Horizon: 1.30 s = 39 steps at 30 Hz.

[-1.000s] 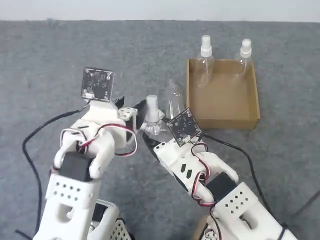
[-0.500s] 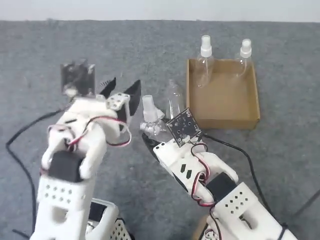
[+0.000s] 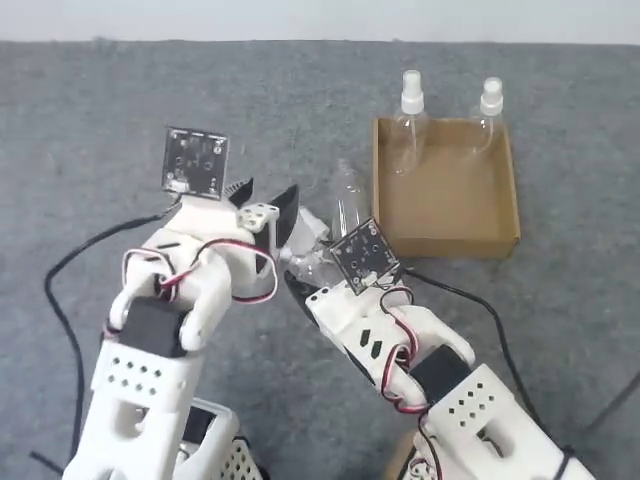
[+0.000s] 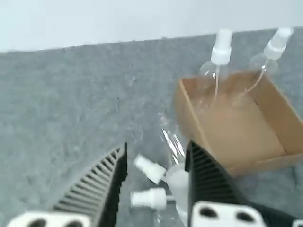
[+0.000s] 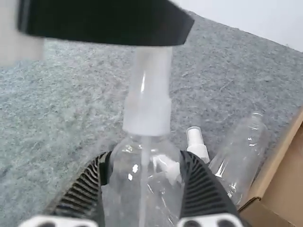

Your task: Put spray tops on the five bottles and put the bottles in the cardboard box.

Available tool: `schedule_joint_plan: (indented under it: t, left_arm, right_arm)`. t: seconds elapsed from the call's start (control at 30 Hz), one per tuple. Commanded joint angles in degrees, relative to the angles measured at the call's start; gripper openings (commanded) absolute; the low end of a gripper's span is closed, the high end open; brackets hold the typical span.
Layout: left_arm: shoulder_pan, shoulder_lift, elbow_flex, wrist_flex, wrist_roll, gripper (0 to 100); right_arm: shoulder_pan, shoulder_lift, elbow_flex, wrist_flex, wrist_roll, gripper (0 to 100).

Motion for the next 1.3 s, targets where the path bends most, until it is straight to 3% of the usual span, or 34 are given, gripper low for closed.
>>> schedule_joint_plan:
  t: [0.0,0.2,0.37,0.57,0.83,1.07,1.27]
  left_arm:
    - [0.53,-2.73,1.36,-0.44,-0.62,18]
    - [-0.53,-6.15,-2.51,1.32,-0.79,19]
    - [-6.51,-12.84,-6.20,6.77,-2.11,19]
    - [-8.09,-24.26,3.12,8.70,-2.11,19]
    - [-3.16,-31.21,15.87,5.36,-5.89,19]
    - [3.25,-31.56,24.04,-0.70,-6.24,20]
    - [3.25,-31.47,25.27,-0.88,-6.24,31]
  right_arm:
    - [0.92,-2.07,-0.97,-1.27,-0.62,0.6]
    - [0.92,-2.07,-0.97,-1.19,-0.62,0.6]
    - [1.27,-2.07,-1.14,-1.19,-0.62,0.6]
    - [6.29,-1.54,-7.03,4.26,-0.62,0.6]
    - [11.47,0.84,-17.58,7.16,-0.53,0.6]
    - [11.56,18.68,-30.77,7.25,-0.88,0.6]
    - [11.38,30.99,-40.09,7.16,-0.97,0.6]
